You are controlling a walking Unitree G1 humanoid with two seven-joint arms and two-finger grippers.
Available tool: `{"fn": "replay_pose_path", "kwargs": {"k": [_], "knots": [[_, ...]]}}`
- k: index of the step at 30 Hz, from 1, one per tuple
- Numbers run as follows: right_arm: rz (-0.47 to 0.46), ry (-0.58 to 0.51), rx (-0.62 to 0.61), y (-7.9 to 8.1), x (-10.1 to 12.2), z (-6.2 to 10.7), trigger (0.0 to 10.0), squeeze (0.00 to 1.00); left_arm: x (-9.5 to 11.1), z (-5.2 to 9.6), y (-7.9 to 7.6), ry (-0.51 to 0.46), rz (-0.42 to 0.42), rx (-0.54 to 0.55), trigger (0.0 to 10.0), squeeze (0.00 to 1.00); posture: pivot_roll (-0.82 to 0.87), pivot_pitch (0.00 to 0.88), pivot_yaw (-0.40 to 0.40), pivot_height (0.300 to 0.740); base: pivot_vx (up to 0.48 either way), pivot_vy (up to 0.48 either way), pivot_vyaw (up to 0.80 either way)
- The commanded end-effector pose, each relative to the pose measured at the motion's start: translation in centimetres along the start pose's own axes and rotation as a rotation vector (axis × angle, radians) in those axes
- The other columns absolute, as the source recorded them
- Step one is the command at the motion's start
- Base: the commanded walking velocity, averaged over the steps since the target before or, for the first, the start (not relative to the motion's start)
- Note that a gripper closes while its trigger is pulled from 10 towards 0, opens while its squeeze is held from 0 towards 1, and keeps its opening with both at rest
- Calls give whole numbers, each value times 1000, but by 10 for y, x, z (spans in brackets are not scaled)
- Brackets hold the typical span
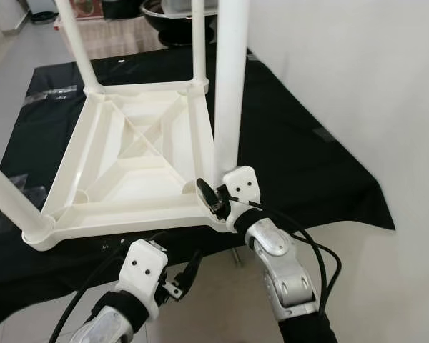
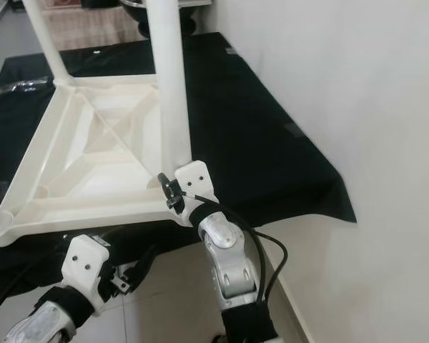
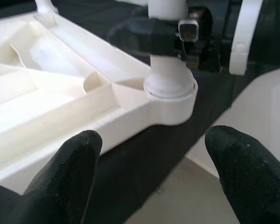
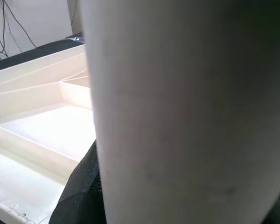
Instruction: Building children table
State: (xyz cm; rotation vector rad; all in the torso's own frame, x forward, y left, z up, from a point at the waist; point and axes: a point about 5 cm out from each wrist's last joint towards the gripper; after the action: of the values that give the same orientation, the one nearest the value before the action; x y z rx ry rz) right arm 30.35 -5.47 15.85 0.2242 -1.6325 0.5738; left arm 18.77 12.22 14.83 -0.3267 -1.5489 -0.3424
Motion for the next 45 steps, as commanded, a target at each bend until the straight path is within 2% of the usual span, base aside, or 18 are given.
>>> {"fn": "replay_pose_path", "kwargs": {"k": [1,2,3,7,8,11,12,13,17,18,19,27,34,35,37,38,39,45], "knots": [[-51,-5,68,13,7,-7,10000,35,-6,0,1,21,-9,13,10000,0,26,79,-56,740,0,0,0],[-59,-9,72,13,11,-4,10000,459,-6,0,1,20,-10,14,10000,0,27,79,-54,740,0,0,0],[-116,-29,170,14,17,-3,10000,1000,-6,-1,2,17,-13,15,10000,0,29,80,-55,740,0,0,0],[-100,-48,170,2,20,-4,10000,1000,-6,-1,1,15,-14,14,10000,0,31,81,-56,740,0,0,0],[-76,-82,241,-20,24,-11,10000,1000,-5,-1,-1,12,-11,10,10000,0,25,94,-56,740,0,0,0],[-76,-96,275,-28,25,-14,10000,1000,-5,0,-1,10,-10,8,10000,0,25,96,-57,740,0,0,0],[-34,-113,314,-52,29,-20,10000,1000,-3,1,-4,7,-7,3,10000,0,34,115,-60,740,0,0,0],[-34,-113,314,-52,29,-20,10000,1000,-3,1,-4,7,-7,3,10000,0,34,115,-60,740,0,0,0],[8,-116,340,-83,36,-27,10000,1000,-2,3,-6,7,-4,2,10000,0,38,129,-61,740,0,0,0],[9,-112,357,-91,38,-29,10000,765,-2,4,-7,6,-2,1,10000,0,43,140,-64,740,0,0,0],[-1,-108,400,-99,40,-31,10000,0,-1,5,-8,5,0,0,10000,0,49,149,-66,740,0,0,0],[-6,-61,584,-108,41,-36,10000,0,1,7,-11,4,4,-1,10000,0,74,172,-76,740,0,0,0],[-44,-59,600,-110,44,-46,10000,0,3,10,-13,4,6,3,10000,0,84,192,-78,740,0,0,0],[-57,-56,590,-110,43,-48,9412,0,3,11,-13,5,6,3,10000,0,90,196,-79,740,0,0,0],[-69,-54,581,-110,42,-50,9412,0,3,12,-13,5,6,4,10000,0,90,196,-79,740,0,0,0],[-76,-56,587,-110,41,-50,2627,0,4,12,-13,6,6,5,10000,0,92,197,-79,740,0,0,0],[-81,-57,596,-110,41,-49,0,0,4,12,-13,5,5,6,10000,0,92,197,-79,740,0,0,0],[-98,-63,611,-113,36,-45,0,0,4,13,-13,6,6,8,10000,0,86,200,-80,740,0,0,0]]}}
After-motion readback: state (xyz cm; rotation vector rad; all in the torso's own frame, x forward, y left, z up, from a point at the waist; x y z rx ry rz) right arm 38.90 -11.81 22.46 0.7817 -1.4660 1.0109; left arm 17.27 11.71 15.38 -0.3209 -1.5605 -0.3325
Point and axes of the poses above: a point about 5 cm out from each wrist's last joint towards the gripper, its own z axis pointing back from the gripper into the wrist, its own x axis along the axis of the wrist's last joint, y = z × x, and after that the axes turned 7 degrees about z, right-handed
